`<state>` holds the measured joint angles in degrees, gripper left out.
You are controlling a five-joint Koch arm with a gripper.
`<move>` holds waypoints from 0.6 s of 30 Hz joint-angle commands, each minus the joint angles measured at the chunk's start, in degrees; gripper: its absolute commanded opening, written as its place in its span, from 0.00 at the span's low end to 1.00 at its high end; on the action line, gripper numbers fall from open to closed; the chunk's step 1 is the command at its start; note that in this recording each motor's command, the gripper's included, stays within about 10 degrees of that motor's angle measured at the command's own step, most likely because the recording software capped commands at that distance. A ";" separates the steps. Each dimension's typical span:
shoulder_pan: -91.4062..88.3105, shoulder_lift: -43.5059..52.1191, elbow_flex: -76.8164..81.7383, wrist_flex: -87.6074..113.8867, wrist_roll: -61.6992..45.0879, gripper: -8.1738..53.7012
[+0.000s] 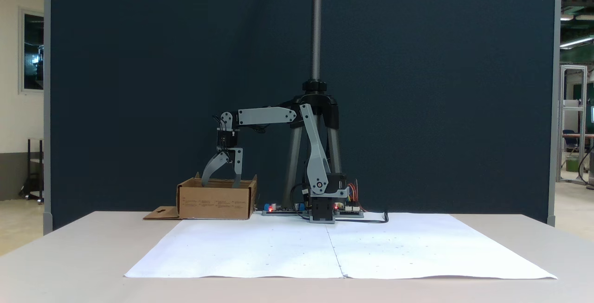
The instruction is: Grasp a green dice and put it in the bin.
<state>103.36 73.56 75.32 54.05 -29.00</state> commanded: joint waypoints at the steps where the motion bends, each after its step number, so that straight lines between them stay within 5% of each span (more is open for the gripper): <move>1: 1.32 1.58 -0.53 -3.69 -5.27 0.84; 8: -4.57 6.77 -0.88 -17.93 -2.37 0.80; 18: -25.22 22.24 -0.88 -28.48 17.23 0.81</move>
<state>80.86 91.67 75.32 29.71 -18.90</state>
